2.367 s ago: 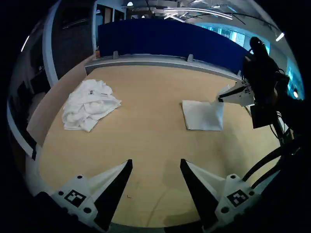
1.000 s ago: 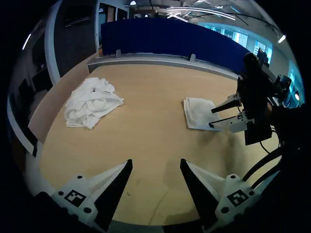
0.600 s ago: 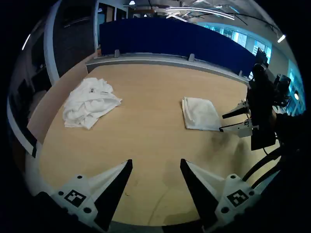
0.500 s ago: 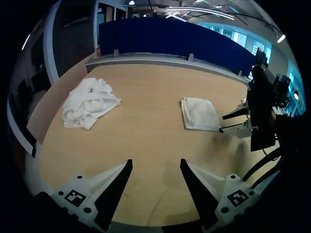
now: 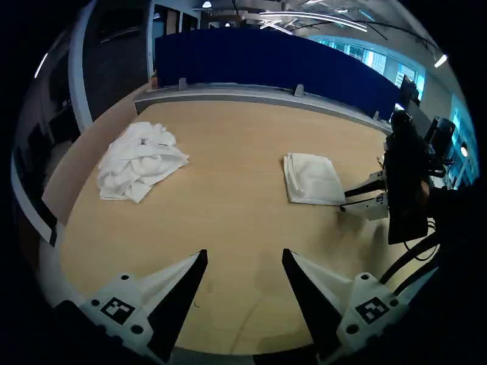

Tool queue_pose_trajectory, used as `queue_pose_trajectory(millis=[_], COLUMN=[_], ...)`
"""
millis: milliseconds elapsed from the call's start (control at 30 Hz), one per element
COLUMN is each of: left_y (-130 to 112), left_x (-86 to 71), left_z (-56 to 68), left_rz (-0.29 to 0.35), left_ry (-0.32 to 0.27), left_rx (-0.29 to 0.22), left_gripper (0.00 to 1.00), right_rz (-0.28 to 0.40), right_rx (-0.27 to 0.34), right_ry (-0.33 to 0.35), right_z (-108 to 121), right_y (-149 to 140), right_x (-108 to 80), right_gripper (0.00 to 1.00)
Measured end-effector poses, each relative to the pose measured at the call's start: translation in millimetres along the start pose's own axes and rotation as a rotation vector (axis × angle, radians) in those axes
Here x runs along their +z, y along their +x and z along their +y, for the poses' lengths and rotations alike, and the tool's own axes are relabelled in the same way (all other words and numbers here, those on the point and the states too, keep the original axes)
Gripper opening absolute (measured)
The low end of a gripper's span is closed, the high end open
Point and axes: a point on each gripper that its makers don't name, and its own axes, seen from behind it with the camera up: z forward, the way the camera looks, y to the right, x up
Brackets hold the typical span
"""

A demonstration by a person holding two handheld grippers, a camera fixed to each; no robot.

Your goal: Fold towel

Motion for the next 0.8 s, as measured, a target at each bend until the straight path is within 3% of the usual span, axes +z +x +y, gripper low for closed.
queue_pose_trajectory(millis=[100, 233, 300, 400, 500, 567, 800], left_y=[-1.2, -2.5, -3.0, -2.6, -2.7, -2.6, -1.6], left_x=[0.1, 0.7, 1.1, 1.5, 2.7, 3.3, 4.2], left_z=[-0.3, -0.3, 0.2, 0.6, 0.7, 0.4, 0.0], left_rz=[-0.001, -0.003, -0.004, -0.003, -0.003, -0.004, -0.004], left_ry=[0.001, 0.002, 0.001, 0.0, 0.0, 0.001, 0.001], left_rx=[-0.001, 0.0, 0.0, -0.001, -0.002, 0.0, -0.002], left_gripper=[0.91, 0.91, 0.91, 0.91, 0.91, 0.91, 0.91], right_rz=[0.001, 0.009, 0.011, 0.015, 0.019, 0.021, 0.034], right_rx=[0.011, 0.027, 0.038, 0.047, 0.047, 0.045, 0.041], right_ry=[0.001, -0.009, -0.015, -0.011, -0.011, -0.02, -0.018], right_z=[-1.6, -0.6, 0.5, -0.4, -0.6, 1.1, 1.8], right_y=[0.1, 1.8, 1.9, 3.0, 3.3, 1.9, 5.8], right_x=[1.7, 3.9, 5.8, 5.7, 3.6, 3.2, -1.1], right_gripper=[0.56, 0.31, 0.25, 0.24, 0.11, 0.08, 0.07])
